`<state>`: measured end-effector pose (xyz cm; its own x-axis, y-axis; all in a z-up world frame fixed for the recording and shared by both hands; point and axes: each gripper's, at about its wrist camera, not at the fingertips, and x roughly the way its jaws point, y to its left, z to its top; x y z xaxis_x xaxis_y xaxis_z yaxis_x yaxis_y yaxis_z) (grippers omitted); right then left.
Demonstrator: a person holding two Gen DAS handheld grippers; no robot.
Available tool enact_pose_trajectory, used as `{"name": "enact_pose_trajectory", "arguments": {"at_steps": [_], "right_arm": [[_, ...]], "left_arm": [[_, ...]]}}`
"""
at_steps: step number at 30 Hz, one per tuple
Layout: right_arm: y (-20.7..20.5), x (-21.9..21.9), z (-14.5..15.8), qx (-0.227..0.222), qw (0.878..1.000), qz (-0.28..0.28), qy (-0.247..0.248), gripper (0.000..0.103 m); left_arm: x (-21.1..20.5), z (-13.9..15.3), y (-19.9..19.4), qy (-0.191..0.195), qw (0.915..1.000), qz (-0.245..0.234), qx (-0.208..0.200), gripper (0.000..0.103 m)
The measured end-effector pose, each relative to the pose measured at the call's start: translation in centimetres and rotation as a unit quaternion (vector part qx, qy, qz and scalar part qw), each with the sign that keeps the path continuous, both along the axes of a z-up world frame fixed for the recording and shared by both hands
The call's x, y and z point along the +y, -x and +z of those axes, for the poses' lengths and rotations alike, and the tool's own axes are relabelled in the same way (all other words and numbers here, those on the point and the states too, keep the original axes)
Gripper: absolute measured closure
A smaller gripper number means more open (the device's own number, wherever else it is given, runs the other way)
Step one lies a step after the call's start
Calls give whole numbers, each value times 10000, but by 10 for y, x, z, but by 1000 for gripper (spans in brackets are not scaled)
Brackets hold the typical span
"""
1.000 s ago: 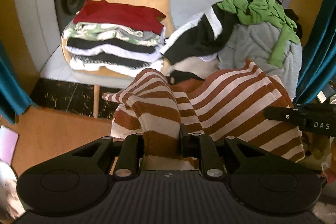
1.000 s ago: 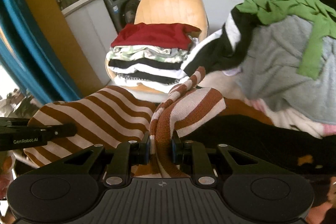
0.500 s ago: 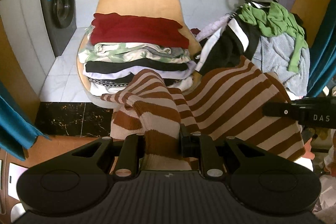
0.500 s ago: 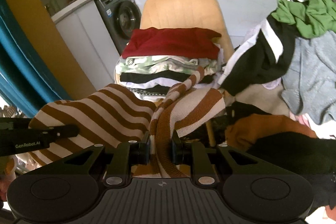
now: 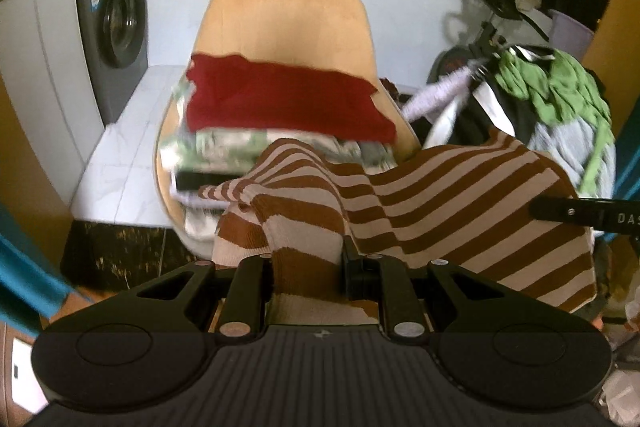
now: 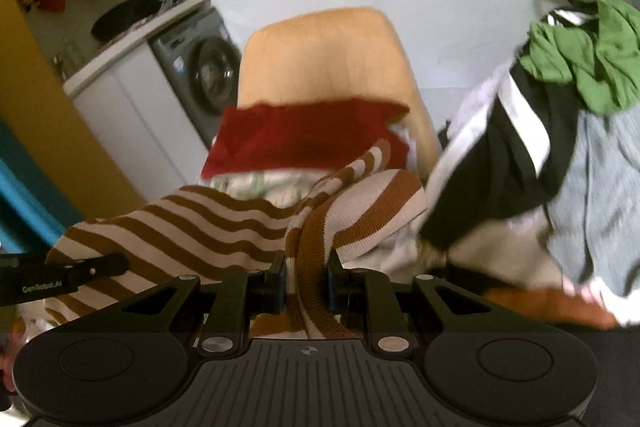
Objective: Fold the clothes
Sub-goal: 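Lower the sweater with both tools onto the clothes stack on the chair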
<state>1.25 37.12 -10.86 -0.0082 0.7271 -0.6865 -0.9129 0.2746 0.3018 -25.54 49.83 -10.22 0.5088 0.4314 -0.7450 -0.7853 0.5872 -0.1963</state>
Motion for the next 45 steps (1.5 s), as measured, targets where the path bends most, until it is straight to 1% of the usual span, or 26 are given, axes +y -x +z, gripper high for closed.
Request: {"name": "enact_pose_trajectory", "arguments": {"at_steps": [5,10,13,16,19,21,24,27,30,34,36,40,43,45], "right_arm": [[-55,76,1,122,9993,-54,-344,87],[-122,173,-2,411,9981,29,-466,87],[-155,235,-5,432,9977,232,-457,87],[-182,290,-12,442,9977,341,-392,87],[-201,334,-21,483,9977,366,-300,87],[-210,355,-30,467,9980,361,-234,87],[-217,377,-48,455,9985,309,-84,87],[-219,394,-75,416,9987,248,177,87],[-219,406,-106,398,9973,113,600,87],[-222,408,-149,621,9914,-316,1106,86],[-221,409,-168,691,9882,-483,1276,86],[-217,412,-185,615,9874,-640,1308,85],[-217,408,-181,667,9854,-833,1327,86],[-214,403,-170,630,9861,-848,1280,86]], "left_arm": [[78,8,-33,-191,9997,133,0,84],[171,21,-76,-258,9990,357,55,84],[222,26,-104,-392,9981,430,217,84],[267,24,-121,-422,9973,522,302,84],[304,16,-130,-403,9967,605,371,84],[323,9,-134,-334,9968,613,387,83],[347,-6,-137,-234,9972,581,419,83],[363,-29,-135,-54,9975,566,426,83],[372,-56,-131,295,9969,542,495,83],[377,-88,-120,890,9933,495,555,83],[379,-102,-117,959,9921,387,716,82],[386,-121,-117,972,9910,173,906,81],[392,-122,-115,1025,9909,132,867,81],[396,-123,-114,1061,9907,105,839,81]]}}
